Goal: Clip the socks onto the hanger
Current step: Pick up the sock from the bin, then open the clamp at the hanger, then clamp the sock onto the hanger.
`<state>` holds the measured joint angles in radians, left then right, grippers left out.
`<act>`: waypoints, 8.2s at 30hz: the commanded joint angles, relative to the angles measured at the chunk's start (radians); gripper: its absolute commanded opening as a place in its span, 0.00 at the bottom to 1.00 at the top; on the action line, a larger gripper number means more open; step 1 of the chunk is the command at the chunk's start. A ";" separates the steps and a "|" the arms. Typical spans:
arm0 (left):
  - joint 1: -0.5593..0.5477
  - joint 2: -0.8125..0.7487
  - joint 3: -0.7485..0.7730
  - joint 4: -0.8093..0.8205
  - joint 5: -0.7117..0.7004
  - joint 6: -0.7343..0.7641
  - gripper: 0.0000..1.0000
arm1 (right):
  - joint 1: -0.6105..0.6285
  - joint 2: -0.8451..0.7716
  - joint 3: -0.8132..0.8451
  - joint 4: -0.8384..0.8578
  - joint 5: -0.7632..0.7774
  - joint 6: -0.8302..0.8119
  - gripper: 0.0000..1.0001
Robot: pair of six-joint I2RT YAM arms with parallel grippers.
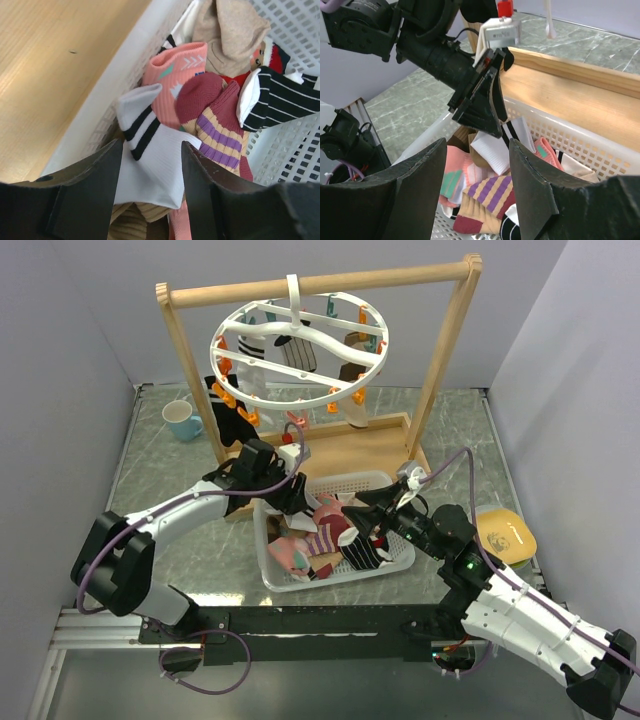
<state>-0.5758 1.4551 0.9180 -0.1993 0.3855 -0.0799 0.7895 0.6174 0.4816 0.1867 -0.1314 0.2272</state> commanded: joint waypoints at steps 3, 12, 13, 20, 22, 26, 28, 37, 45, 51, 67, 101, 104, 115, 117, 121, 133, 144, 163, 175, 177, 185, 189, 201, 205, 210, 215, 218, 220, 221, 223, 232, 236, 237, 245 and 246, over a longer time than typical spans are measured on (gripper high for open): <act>-0.019 0.042 0.008 0.050 -0.030 0.020 0.56 | 0.005 -0.019 0.000 0.040 -0.002 0.011 0.61; -0.019 0.108 0.021 0.119 -0.034 0.032 0.53 | 0.007 -0.050 0.006 0.013 0.003 0.015 0.60; -0.021 0.113 0.019 0.126 -0.033 0.031 0.52 | 0.005 -0.050 0.006 0.013 0.001 0.017 0.60; -0.047 0.123 0.059 0.167 0.012 -0.009 0.17 | 0.005 -0.042 0.014 0.045 -0.008 0.012 0.52; -0.056 0.107 0.071 0.141 0.016 -0.014 0.01 | 0.005 -0.039 0.023 0.051 -0.017 0.001 0.52; -0.056 -0.002 0.061 0.074 0.041 -0.043 0.01 | 0.008 -0.010 0.069 0.083 -0.051 -0.020 0.55; -0.058 -0.094 0.013 0.046 0.067 -0.063 0.01 | 0.017 0.016 0.109 0.092 -0.050 -0.035 0.59; 0.039 -0.464 -0.228 0.076 0.240 -0.113 0.01 | 0.099 0.260 0.466 0.027 0.004 -0.299 0.78; 0.068 -0.648 -0.271 0.126 0.355 -0.150 0.01 | 0.218 0.456 0.698 0.046 0.246 -0.561 0.86; 0.088 -0.729 -0.277 0.100 0.349 -0.139 0.01 | 0.294 0.568 0.723 0.140 0.430 -0.781 0.94; 0.113 -0.797 -0.314 0.093 0.334 -0.153 0.01 | 0.318 0.620 0.735 0.323 0.501 -0.865 0.86; 0.117 -0.819 -0.309 0.073 0.312 -0.142 0.01 | 0.378 0.700 0.684 0.631 0.627 -0.721 0.44; 0.120 -0.812 -0.289 0.081 0.311 -0.141 0.01 | 0.378 0.683 0.696 0.562 0.613 -0.687 0.39; 0.131 -0.699 0.019 0.025 0.308 -0.080 0.01 | 0.311 0.585 0.773 0.198 0.374 -0.232 0.18; 0.131 -0.674 0.071 -0.015 0.314 -0.064 0.01 | 0.283 0.575 0.769 0.169 0.316 -0.085 0.17; 0.126 -0.622 0.183 -0.078 0.331 -0.028 0.01 | 0.212 0.544 0.717 0.169 0.213 0.085 0.12; 0.125 -0.541 0.232 0.008 0.363 -0.067 0.01 | 0.137 0.551 0.661 0.306 0.038 0.346 0.02; 0.125 -0.516 0.255 0.084 0.391 -0.145 0.01 | 0.137 0.591 0.611 0.448 0.012 0.399 0.00; 0.129 -0.516 0.208 0.138 0.492 -0.241 0.01 | 0.117 0.645 0.578 0.599 -0.103 0.465 0.00; 0.129 -0.510 0.189 0.152 0.513 -0.227 0.01 | 0.113 0.670 0.592 0.631 -0.151 0.492 0.00; 0.133 -0.507 0.191 0.159 0.515 -0.228 0.01 | 0.114 0.670 0.592 0.629 -0.154 0.495 0.00; 0.136 -0.519 0.160 0.178 0.527 -0.248 0.01 | 0.113 0.671 0.588 0.655 -0.166 0.511 0.00; 0.136 -0.515 0.137 0.192 0.544 -0.256 0.01 | 0.111 0.676 0.594 0.663 -0.177 0.520 0.00; 0.136 -0.489 0.157 0.239 0.541 -0.265 0.01 | 0.109 0.683 0.595 0.672 -0.189 0.524 0.00; 0.137 -0.480 0.163 0.247 0.544 -0.271 0.01 | 0.111 0.680 0.589 0.674 -0.189 0.523 0.00; 0.136 -0.475 0.176 0.244 0.546 -0.264 0.01 | 0.111 0.679 0.585 0.668 -0.195 0.515 0.00; 0.136 -0.476 0.185 0.258 0.550 -0.284 0.01 | 0.109 0.676 0.580 0.660 -0.194 0.506 0.00; 0.137 -0.476 0.189 0.265 0.556 -0.293 0.01 | 0.111 0.677 0.578 0.665 -0.194 0.506 0.00; 0.136 -0.478 0.191 0.273 0.564 -0.299 0.01 | 0.111 0.679 0.578 0.666 -0.195 0.505 0.00; 0.136 -0.476 0.193 0.278 0.566 -0.304 0.01 | 0.111 0.679 0.578 0.666 -0.197 0.505 0.00; 0.136 -0.480 0.197 0.279 0.567 -0.305 0.01 | 0.111 0.679 0.577 0.665 -0.197 0.503 0.00; 0.136 -0.503 0.196 0.261 0.573 -0.304 0.01 | 0.111 0.676 0.569 0.669 -0.198 0.502 0.00; 0.136 -0.507 0.194 0.253 0.567 -0.287 0.01 | 0.108 0.668 0.563 0.668 -0.198 0.500 0.00; 0.136 -0.509 0.194 0.255 0.561 -0.287 0.01 | 0.109 0.670 0.563 0.668 -0.198 0.500 0.00; 0.143 -0.503 0.231 0.247 0.538 -0.247 0.01 | 0.109 0.663 0.557 0.666 -0.201 0.497 0.00; 0.143 -0.499 0.232 0.242 0.527 -0.244 0.01 | 0.109 0.663 0.555 0.668 -0.203 0.495 0.00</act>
<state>-0.4389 0.9680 1.0889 0.0166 0.9257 -0.3557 0.8787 1.2995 1.0542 0.8349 -0.1936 0.7162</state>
